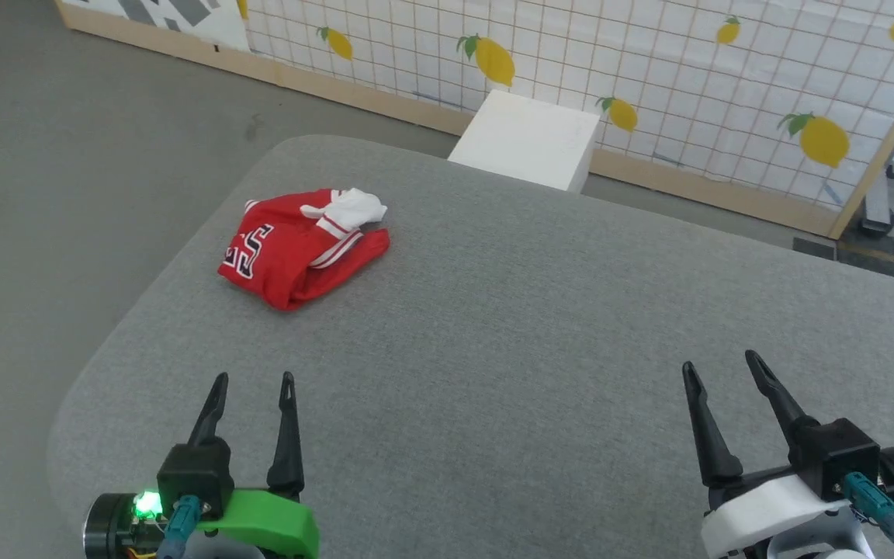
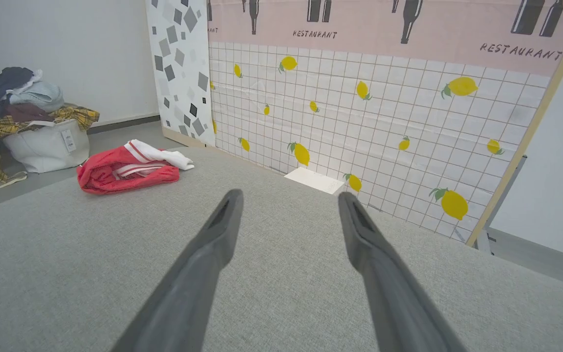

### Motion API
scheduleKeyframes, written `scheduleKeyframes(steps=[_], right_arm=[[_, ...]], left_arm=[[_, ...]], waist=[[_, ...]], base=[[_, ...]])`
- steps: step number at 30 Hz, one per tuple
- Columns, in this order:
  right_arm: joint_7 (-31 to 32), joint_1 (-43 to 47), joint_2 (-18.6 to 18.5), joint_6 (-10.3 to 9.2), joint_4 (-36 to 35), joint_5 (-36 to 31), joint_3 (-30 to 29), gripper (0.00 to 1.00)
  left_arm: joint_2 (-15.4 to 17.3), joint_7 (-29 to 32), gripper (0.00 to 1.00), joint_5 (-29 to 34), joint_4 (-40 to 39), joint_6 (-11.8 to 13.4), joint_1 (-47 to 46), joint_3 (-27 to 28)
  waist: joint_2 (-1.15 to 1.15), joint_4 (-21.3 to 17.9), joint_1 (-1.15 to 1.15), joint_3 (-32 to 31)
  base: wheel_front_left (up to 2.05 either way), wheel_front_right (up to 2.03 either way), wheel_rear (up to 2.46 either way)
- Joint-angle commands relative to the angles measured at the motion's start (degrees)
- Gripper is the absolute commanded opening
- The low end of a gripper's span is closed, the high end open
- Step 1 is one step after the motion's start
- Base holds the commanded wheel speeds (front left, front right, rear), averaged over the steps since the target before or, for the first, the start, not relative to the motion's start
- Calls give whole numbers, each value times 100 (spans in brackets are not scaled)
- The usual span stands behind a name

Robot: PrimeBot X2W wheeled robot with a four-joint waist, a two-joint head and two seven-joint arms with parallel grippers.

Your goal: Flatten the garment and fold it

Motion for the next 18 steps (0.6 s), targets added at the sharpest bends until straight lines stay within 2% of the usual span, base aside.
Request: scheduleKeyframes(steps=[1,18], right_arm=[[-73,67,7,-6,-16,-1,11,100],[-275,149,9,-7,22,5,10,100]], left_arm=[[-18,-63,100,-17,-31,36,78,-19],[-17,-264,100,-33,-109,107,179,-158]], waist=[[0,76,0,-11],[0,463,0,-11]], base=[[0,0,0],[0,0,0]])
